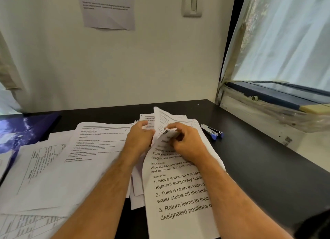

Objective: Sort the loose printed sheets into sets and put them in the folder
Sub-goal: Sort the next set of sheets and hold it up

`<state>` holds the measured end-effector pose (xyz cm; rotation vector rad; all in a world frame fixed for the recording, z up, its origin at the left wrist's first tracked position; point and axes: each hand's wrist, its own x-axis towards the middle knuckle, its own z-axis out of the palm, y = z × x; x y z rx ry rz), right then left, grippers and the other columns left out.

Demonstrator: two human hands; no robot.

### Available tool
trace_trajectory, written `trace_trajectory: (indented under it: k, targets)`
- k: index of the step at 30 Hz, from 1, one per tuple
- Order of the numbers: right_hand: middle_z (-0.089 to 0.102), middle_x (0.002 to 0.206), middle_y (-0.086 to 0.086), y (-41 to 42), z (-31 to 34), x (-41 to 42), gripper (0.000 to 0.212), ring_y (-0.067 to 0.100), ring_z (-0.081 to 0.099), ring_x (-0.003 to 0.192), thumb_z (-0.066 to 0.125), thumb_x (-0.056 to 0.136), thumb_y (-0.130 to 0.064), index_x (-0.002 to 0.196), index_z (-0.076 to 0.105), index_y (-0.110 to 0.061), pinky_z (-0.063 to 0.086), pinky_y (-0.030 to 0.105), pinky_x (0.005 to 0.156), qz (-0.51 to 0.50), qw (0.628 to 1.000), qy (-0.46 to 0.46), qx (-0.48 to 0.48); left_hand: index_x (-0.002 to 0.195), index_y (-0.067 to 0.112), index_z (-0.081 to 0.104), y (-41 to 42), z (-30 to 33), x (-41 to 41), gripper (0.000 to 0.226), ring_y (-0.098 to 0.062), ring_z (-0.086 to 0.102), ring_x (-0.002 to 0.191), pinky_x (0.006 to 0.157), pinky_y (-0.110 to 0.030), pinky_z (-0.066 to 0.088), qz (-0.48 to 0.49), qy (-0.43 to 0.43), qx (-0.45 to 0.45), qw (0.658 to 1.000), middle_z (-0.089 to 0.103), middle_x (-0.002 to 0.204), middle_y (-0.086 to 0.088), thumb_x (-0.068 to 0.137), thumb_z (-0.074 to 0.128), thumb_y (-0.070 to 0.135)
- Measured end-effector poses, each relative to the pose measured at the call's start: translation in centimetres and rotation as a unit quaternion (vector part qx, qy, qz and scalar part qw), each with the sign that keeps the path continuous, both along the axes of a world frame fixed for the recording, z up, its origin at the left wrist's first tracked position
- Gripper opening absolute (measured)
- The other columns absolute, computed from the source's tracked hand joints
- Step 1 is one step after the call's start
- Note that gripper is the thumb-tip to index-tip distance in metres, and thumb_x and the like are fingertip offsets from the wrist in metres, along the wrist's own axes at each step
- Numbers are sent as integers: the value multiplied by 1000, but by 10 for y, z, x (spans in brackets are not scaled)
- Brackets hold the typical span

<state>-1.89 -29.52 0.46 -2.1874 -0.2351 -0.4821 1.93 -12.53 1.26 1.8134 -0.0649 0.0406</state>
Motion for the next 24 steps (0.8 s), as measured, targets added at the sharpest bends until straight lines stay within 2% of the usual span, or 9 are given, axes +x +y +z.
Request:
trace_trajectory:
  k: [2,4,6,10,15,17,19,21,24]
  targets:
    - [69,84,-3,0,0,-1,65,12,69,71,64,83,-2,129,50,-45,59,24,64,19,1000,-3,3,128,25,63,-1,-3,-2,31,-18,72,94,83,-41,61,-53,-52,30,997,73,114,-1,98,61,17]
    - [69,77,2,-1,1,0,77,14,67,65,63,82,0,138,41,-49,59,25,63,30,999,-11,-5,108,25,75,-1,-9,-6,18,-12,73,84,82,-38,61,-98,-83,72,989,77,98,6,96,64,19]
    - [68,75,-2,-1,0,1,69,12,66,66,65,82,-2,136,48,-42,56,21,62,24,1000,-13,-15,96,28,79,-2,-13,-5,17,-8,72,81,81,-31,59,-108,-94,111,984,77,88,11,95,66,17]
    - [71,84,-12,-3,-2,5,20,5,66,78,67,82,-13,96,71,-26,58,27,70,-26,998,-3,-54,91,26,77,-1,-12,-5,14,-10,73,74,74,-31,59,-103,-96,84,986,77,83,8,95,66,18]
    - [72,89,-17,-1,1,2,31,2,67,85,64,82,-9,102,74,-30,59,24,76,-24,999,25,-39,104,23,73,3,-11,-3,12,-13,75,73,71,-34,62,-109,-82,94,986,77,86,4,96,66,18]
    - [73,86,-15,-2,1,5,26,3,69,82,65,83,-9,98,76,-28,60,26,75,-27,997,53,-40,105,23,72,2,-12,-4,13,-12,74,73,70,-30,61,-122,-76,101,984,77,88,4,96,65,17]
    - [74,79,-11,-4,0,8,15,5,70,73,67,82,-14,87,77,-24,62,32,70,-42,995,71,-52,105,22,72,-1,-13,-4,14,-9,72,80,71,-21,56,-68,-111,99,987,76,96,4,98,61,16]
    - [75,73,-10,-4,-1,9,11,6,70,67,69,80,-18,81,78,-24,61,34,66,-54,995,70,-53,110,20,70,-2,-13,-1,19,-9,67,100,77,-11,46,27,-135,100,985,72,113,3,100,56,13]
    - [75,72,-9,-6,-4,10,12,10,72,69,67,80,-17,80,78,-22,62,37,66,-50,996,63,-47,129,19,61,-3,-14,2,31,-21,56,126,86,-17,42,52,-88,131,986,58,140,-4,100,58,13]
